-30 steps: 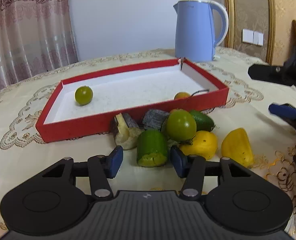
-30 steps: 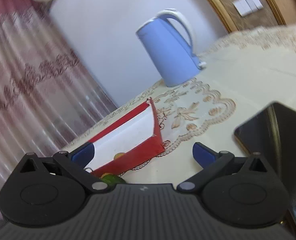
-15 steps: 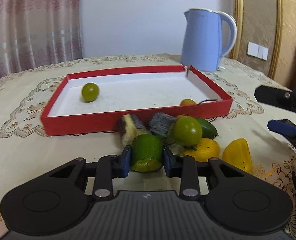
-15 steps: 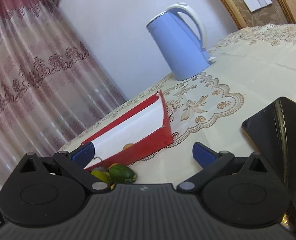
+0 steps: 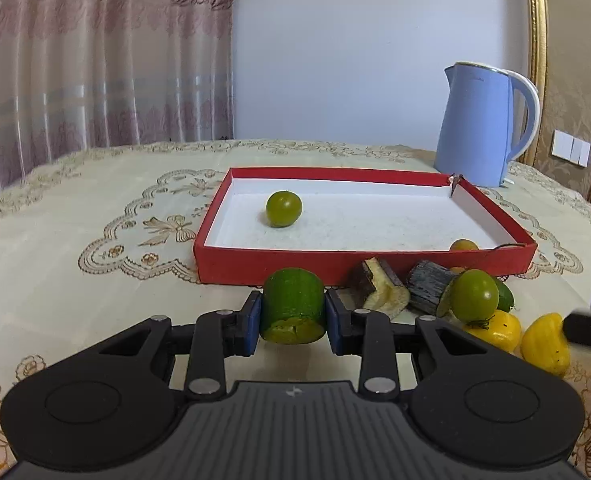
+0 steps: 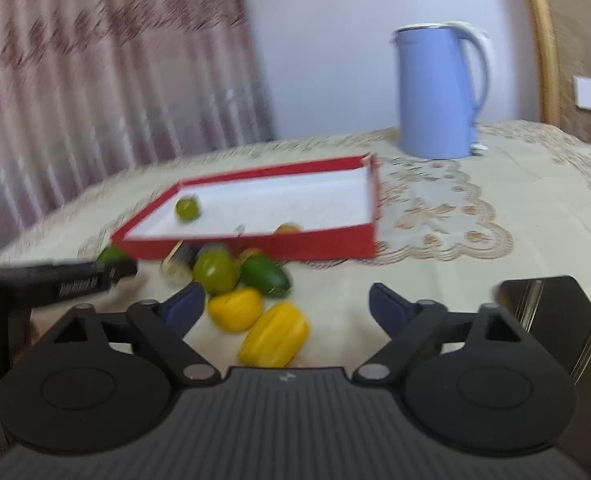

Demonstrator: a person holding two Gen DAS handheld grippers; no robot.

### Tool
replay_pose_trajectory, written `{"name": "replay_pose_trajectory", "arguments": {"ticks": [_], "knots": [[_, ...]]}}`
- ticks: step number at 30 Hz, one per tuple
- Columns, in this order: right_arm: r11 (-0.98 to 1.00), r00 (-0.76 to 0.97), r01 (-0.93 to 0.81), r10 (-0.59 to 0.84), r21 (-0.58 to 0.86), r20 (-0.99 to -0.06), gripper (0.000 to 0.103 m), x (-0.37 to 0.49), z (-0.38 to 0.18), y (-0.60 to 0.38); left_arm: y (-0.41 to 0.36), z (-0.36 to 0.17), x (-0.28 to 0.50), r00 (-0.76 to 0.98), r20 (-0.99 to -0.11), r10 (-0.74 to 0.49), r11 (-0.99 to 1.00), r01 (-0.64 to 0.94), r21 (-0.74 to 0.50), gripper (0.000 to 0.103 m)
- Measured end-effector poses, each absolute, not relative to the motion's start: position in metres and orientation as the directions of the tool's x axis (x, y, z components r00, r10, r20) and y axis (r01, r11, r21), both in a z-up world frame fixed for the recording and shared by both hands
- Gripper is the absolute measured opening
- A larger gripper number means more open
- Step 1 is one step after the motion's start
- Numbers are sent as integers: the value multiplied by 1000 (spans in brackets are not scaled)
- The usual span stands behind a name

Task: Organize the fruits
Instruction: 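Close the left tool on the cut green cucumber piece, then carry the cucumber piece into the tray and open the left tool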

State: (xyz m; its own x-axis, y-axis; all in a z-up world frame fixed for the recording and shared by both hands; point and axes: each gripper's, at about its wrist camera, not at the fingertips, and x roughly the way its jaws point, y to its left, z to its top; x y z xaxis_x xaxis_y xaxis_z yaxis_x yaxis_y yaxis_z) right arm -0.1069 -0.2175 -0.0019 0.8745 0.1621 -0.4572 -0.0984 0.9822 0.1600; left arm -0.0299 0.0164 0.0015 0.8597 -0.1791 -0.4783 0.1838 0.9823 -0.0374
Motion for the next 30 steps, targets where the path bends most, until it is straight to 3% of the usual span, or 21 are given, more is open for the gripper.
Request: {"name": "replay_pose_trajectory", "arguments": {"ticks": [6, 15, 20, 27, 29, 30], "knots": [[983, 851, -147, 180, 107, -494, 77, -103, -7, -204, 18, -1, -28, 852, -489, -184, 982, 185, -47, 31], [987, 839, -137, 164, 90, -518, 77, -94, -16, -200, 15, -6, -20, 824, -544, -160, 985, 166, -38, 31], [989, 843, -127, 149, 77, -518, 89, -93, -17, -198, 14, -9, -17, 809, -570, -146, 987, 158, -29, 32], [989, 837, -130, 150, 74, -526, 91, -92, -19, -197, 16, -9, -18, 805, -572, -160, 985, 165, -44, 33], [988, 836, -131, 156, 84, -526, 94, -92, -19, -198, 16, -9, -17, 798, -572, -191, 980, 190, -62, 46], [988, 836, -129, 157, 89, -526, 97, -92, -19, -198, 15, -9, -17, 791, -572, -217, 974, 216, -71, 63]]}}
